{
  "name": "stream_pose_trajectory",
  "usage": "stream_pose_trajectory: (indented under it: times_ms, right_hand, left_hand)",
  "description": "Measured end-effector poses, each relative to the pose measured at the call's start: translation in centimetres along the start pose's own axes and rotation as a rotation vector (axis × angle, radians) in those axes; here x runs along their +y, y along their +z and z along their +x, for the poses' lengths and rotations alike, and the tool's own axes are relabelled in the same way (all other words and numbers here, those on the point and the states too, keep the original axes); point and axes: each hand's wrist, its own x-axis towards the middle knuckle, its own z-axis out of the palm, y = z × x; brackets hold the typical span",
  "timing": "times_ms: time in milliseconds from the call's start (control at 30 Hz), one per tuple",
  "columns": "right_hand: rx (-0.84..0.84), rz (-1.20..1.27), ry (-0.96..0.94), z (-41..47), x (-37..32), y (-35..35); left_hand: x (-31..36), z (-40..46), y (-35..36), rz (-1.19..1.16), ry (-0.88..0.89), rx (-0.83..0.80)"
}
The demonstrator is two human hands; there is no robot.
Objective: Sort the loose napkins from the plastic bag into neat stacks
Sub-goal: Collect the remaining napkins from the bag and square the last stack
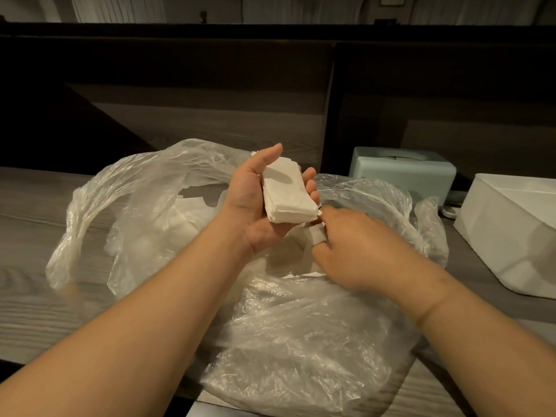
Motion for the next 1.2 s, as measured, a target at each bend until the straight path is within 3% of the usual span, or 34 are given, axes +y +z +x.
stream_pose_trajectory:
  times_ms: [467,1067,1200]
  right_hand:
    - [0.019,-0.121,-0.051,-0.1,-0.64,0.18]
    - [0.154,-0.026,-0.085,-0.2,-0.09,0.08]
    - [0.096,-0.036,-0.052,-0.1,0.08,-0.01]
  left_hand:
    - [0.01,0.12,0.01,-0.008,0.01,0.006]
    - [0.37,0.38,-0.5,-0.132,-0.056,-0.043]
    - [0.36,0.08,-0.16,-0.137,-0.024,-0.033]
